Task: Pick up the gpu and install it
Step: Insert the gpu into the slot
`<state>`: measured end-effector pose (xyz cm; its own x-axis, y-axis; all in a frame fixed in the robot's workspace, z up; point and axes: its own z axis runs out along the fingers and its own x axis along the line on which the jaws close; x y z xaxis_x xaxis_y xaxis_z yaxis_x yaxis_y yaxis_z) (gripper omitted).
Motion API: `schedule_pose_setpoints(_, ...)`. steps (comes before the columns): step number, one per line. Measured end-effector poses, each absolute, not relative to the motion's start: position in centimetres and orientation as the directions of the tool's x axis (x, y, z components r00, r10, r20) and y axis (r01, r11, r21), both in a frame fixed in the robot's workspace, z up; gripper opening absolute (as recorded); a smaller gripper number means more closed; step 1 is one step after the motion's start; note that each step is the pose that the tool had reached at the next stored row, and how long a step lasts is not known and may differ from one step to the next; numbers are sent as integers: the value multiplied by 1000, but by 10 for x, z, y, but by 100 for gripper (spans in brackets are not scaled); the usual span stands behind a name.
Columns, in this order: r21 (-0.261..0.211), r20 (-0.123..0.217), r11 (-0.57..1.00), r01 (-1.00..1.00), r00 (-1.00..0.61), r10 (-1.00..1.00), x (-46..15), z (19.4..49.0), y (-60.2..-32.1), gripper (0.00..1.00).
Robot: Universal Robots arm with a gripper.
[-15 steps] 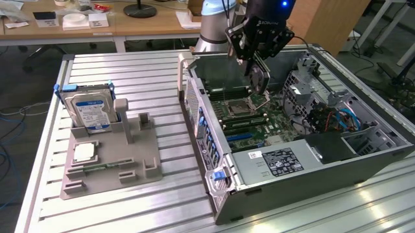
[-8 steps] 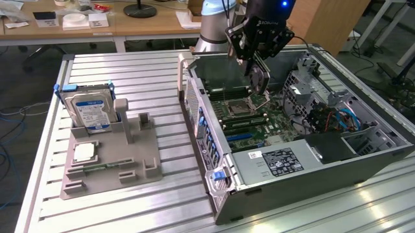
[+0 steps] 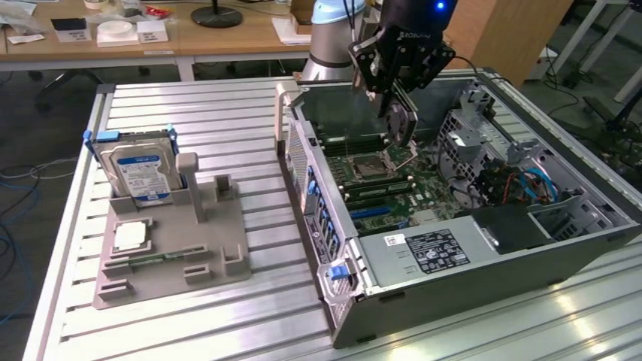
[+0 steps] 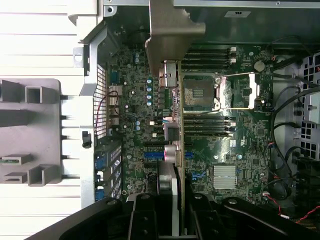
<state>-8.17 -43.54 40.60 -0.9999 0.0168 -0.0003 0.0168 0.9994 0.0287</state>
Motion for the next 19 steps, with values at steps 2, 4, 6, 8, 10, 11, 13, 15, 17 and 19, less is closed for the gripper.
schedule_pose_setpoints(2, 29, 0, 999, 17, -1000, 17, -82, 406, -435, 28)
schedule_pose_setpoints(4, 29, 0, 1000, 8, -1000, 8, -82, 406, -435, 28)
schedule_pose_setpoints(6, 29, 0, 999, -24, -1000, -24, -82, 406, -435, 28)
schedule_pose_setpoints(8, 29, 0, 998, -60, -998, -60, -82, 406, -435, 28)
schedule_pose_setpoints(10, 29, 0, 995, -96, -995, -96, -82, 406, -435, 28)
schedule_pose_setpoints(11, 29, 0, 993, -115, -993, -115, -82, 406, -435, 28)
schedule_pose_setpoints(13, 29, 0, 988, -151, -989, -151, -82, 406, -435, 28)
schedule_pose_setpoints(15, 29, 0, 982, -186, -982, -186, -82, 406, -435, 28)
schedule_pose_setpoints(17, 29, 0, 975, -220, -976, -220, -82, 406, -435, 28)
schedule_pose_setpoints(19, 29, -1, 967, -253, -967, -253, -82, 406, -435, 28)
